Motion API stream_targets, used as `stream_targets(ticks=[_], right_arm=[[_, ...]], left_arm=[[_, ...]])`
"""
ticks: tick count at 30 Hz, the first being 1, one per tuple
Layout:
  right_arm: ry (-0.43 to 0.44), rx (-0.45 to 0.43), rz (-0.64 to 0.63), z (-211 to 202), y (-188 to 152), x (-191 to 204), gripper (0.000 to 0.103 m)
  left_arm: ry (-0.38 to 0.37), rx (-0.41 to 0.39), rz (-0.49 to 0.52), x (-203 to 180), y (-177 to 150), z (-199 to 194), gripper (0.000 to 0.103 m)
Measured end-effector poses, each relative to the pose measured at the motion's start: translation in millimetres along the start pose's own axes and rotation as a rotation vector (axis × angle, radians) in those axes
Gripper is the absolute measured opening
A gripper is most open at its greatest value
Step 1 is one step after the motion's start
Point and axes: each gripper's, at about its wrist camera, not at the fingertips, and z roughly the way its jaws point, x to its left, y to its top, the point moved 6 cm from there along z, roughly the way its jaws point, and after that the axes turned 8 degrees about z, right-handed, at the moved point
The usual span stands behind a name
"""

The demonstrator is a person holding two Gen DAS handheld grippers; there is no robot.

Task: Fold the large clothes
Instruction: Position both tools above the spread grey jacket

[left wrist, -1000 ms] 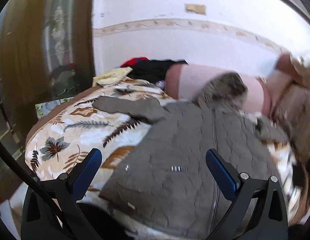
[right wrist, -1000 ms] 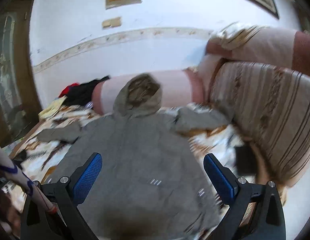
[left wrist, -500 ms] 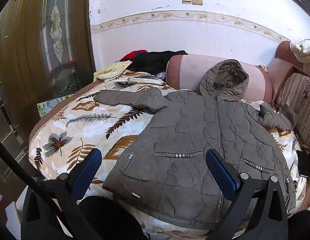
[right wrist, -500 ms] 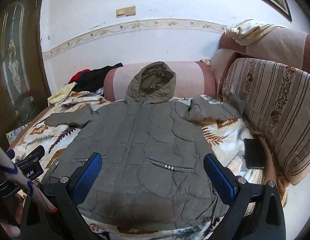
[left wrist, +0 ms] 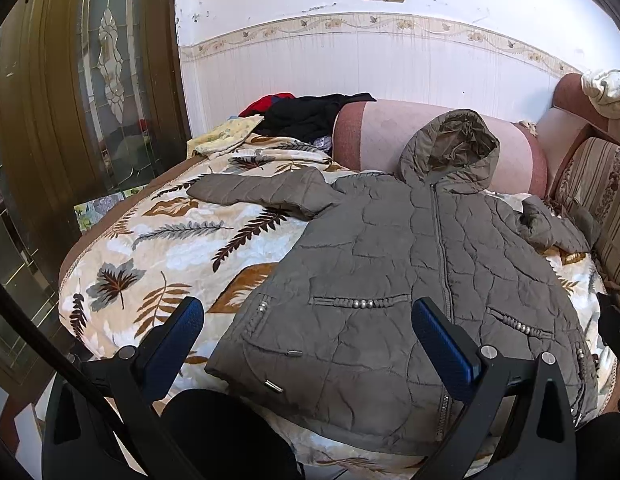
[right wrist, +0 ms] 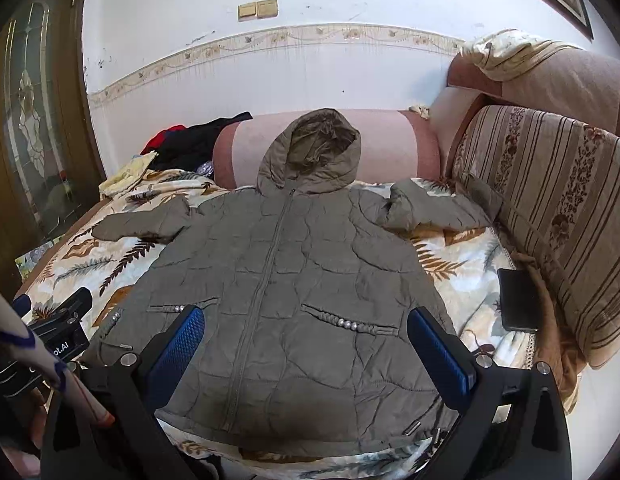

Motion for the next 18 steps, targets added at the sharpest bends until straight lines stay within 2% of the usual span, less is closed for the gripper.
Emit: stream_targets(ticks=[18], right_arm=[[-0.004, 0.057, -0.016, 27, -8, -3, 0.103]], left_arm=[[-0.007, 0.044, 0.014, -7, -10, 21, 0.103]])
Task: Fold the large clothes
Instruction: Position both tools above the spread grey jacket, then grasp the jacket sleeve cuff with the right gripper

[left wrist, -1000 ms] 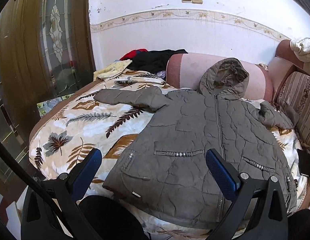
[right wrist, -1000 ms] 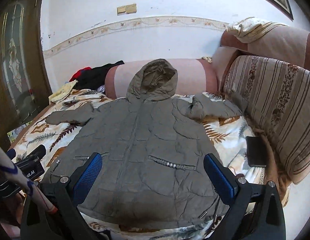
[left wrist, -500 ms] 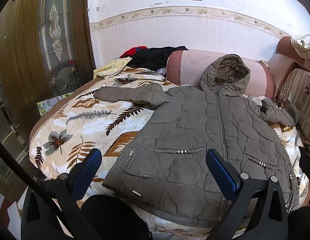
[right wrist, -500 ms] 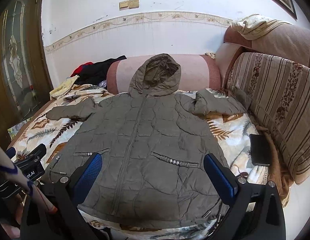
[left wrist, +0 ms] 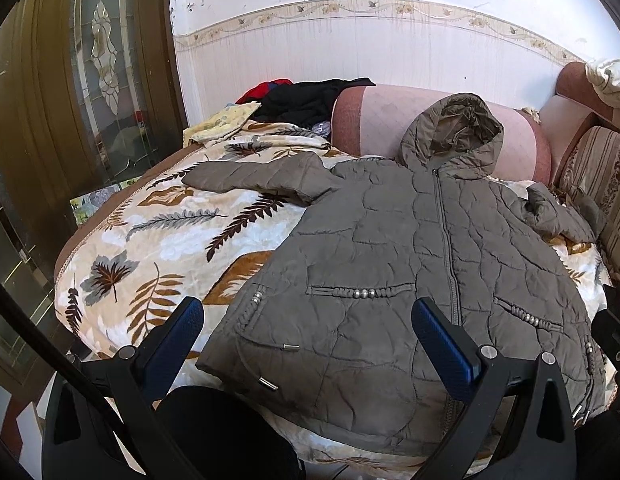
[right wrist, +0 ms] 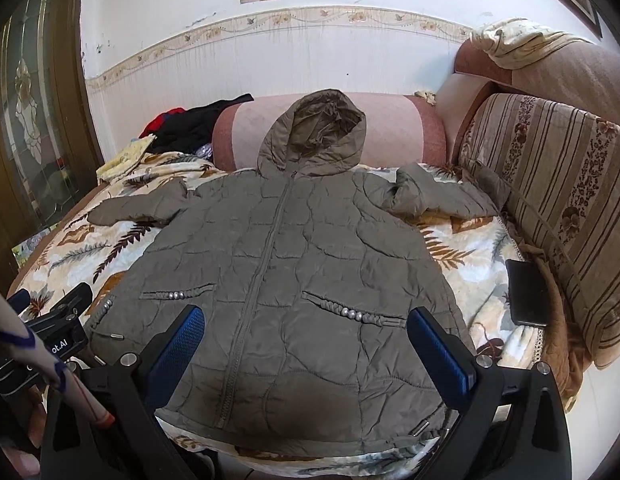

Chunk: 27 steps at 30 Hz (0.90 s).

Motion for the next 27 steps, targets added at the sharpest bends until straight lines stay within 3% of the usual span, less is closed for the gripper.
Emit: stream_targets(ticks=[18, 24, 27], right_arm=[[-0.015, 0.091, 0.041, 37, -5, -17, 0.103], [-0.044, 0.106, 0.108, 56, 13, -46, 0.103], [-0.059, 0.112, 0.158, 65, 24, -64, 0.103]], left_arm=[[-0.031, 0.052, 0.031, -18, 3, 33, 0.103], [-0.112, 0.115, 0.050, -38, 38, 82, 0.103], [-0.117, 0.141, 0.068, -52, 61, 113, 0.103]])
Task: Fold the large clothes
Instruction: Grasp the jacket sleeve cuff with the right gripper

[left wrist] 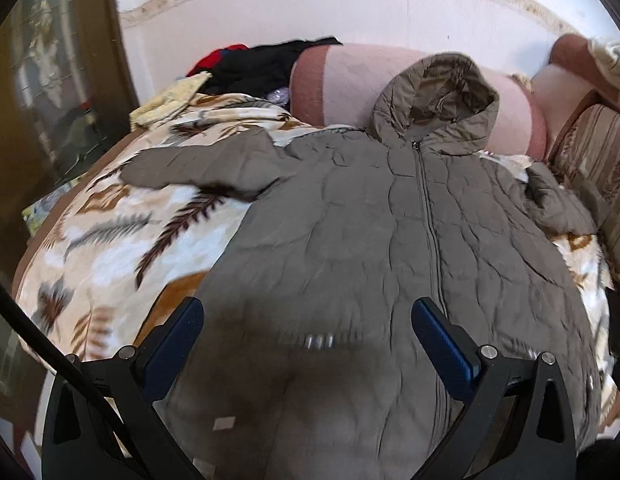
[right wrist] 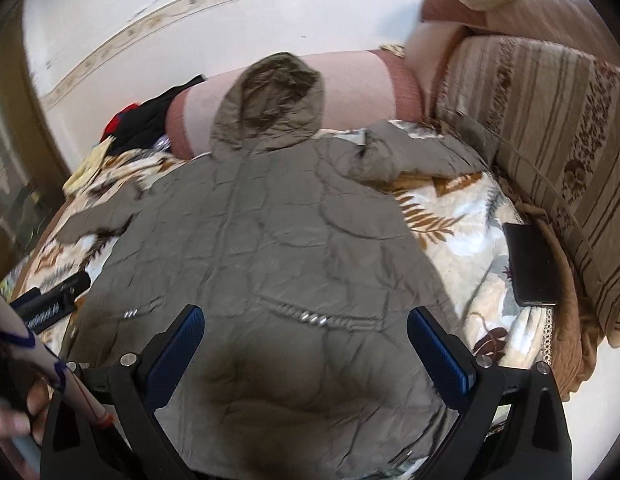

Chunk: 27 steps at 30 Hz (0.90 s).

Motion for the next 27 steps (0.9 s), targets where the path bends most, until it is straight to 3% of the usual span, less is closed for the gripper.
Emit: stream_targets(ticks=[5, 7, 11, 13, 15, 21, 25, 27], right_arm=[[-0.050, 0.005, 0.071, 15, 25, -36, 0.103], [-0.068, 0.016, 0.110, 21, 36, -53, 0.103], [-0.135, 0.003, 0.192, 38, 69, -101, 0.103], [-0.158, -0.003, 0.229, 47, 87, -122, 0.103], [-0.184, -0.018, 0.286, 63, 116, -152, 0.102], [-0.235, -0.019, 0.410, 119, 188, -217, 0.084], [-0.266, -0.009, 0.404, 159, 221, -240, 0.067], [-0.304, -0.017, 0.400, 180, 235, -252, 0.066]], left_arm=[[-0.023, 0.031, 0.017, -22, 46, 70, 0.103], [-0.047, 0.039, 0.014, -27, 46, 96, 0.103], [-0.141, 0.127, 0.055, -40, 47, 130, 0.103], [-0.151, 0.082, 0.080, -43, 57, 131, 0.103], [-0.090, 0.036, 0.106, -41, 63, 131, 0.103], [-0.106, 0.069, 0.093, -39, 63, 146, 0.103], [-0.097, 0.077, 0.101, -41, 61, 152, 0.103], [-0.091, 0.074, 0.109, -44, 60, 153, 0.103]])
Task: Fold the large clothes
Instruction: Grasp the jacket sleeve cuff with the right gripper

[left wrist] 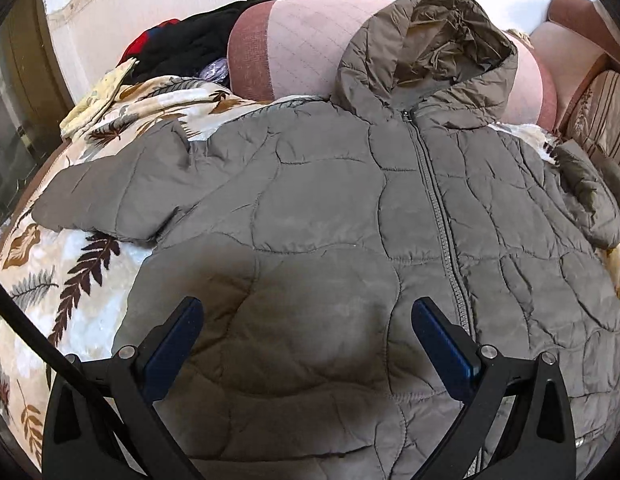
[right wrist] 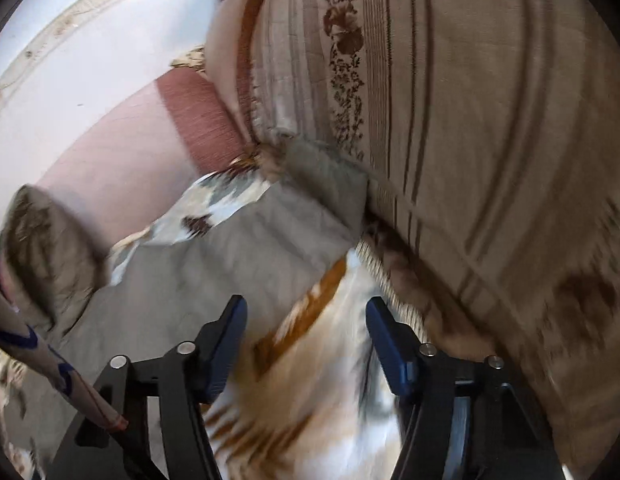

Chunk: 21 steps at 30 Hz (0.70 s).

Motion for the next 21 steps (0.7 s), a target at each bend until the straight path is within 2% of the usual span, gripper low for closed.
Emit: stream_targets(ticks=[8, 15, 16, 20, 21], right_arm=[[-0.086, 0.000, 0.035, 65, 34, -12, 0.064], [-0.086, 0.034, 0.086, 106, 52, -25, 0.063], [-0.084, 0.036, 0.090, 111, 54, -26, 0.062], [-0.091, 0.053, 0.094, 133, 60, -31, 0.040], [-0.102, 0.057, 0.090, 138, 60, -31, 0.038]], left_arm=[[-0.005, 0.004, 0.012, -4, 1, 7, 0.103], [-0.003, 0.014, 0.009, -4, 1, 14, 0.103], [-0.002, 0.016, 0.010, -4, 0, 15, 0.103], [-0.001, 0.025, 0.017, -6, -1, 20, 0.103], [0.000, 0.025, 0.019, -6, -1, 20, 0.103]])
